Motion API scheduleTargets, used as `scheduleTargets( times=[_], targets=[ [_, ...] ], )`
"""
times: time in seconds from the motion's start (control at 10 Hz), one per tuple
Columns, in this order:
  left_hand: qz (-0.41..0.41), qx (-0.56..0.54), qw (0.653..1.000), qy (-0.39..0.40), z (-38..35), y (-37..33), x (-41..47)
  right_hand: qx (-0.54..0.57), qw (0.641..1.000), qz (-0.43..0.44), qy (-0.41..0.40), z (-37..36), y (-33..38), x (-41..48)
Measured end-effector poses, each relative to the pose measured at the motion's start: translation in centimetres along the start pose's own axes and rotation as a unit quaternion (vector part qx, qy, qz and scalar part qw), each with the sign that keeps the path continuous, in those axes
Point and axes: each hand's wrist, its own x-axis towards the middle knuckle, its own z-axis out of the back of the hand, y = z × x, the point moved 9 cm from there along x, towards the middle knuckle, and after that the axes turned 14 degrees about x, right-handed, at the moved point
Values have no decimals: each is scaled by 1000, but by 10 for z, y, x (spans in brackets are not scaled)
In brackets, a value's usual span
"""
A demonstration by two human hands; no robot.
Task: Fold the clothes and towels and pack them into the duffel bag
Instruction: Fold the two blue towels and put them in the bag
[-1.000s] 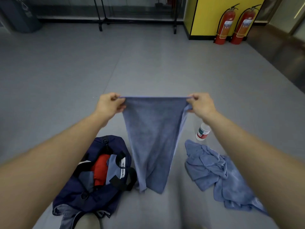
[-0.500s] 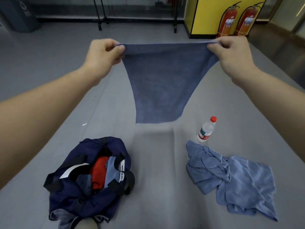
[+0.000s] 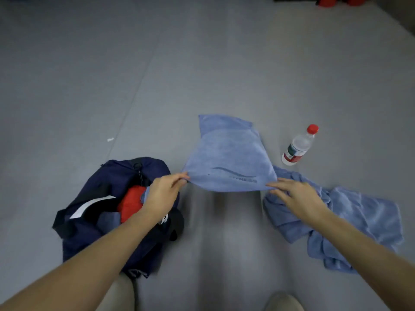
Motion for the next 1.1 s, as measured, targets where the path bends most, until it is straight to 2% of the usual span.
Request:
scheduleTargets(
  times=[0.1,0.2,0.3,0.4,0.5,0.6,0.7,0.8,0.9,1.0,1.1],
  targets=[
    [-24,38,999,19,-70,17,-34,-31,997,-39,57,-82,-62,-30],
    [-39,61,995,69,-132,25,-83,-55,989,-22,136,-160,-96,-72],
    [-43,82,988,125,-182,52,-139,-17,989,24,147,-199,-98,-119],
    [-69,117,981,138,-195,61,-174,-82,987,45,130,-213,-95,-144],
    [-105,134,976,136,-187,63,-187,-29,983,15,183,-222,-99,-173],
    [-113,111,960,230,-197,69,-203,-108,979,120,123,-215,-70,-163],
    [-104,75,925,358,-212,73,-207,-355,867,151,-317,-172,-163,-125],
    [-182,27,929,320,-197,23,-135,-377,799,-170,-437,-181,-312,-89],
    [-165,77,978,105,-167,-12,-30,-27,991,-120,55,-212,-164,-60],
    [-125,94,985,76,-175,-25,80,-27,992,42,114,-157,-59,71],
    [-63,157,980,102,-188,-10,170,18,994,-79,75,-147,-123,163]
  ],
)
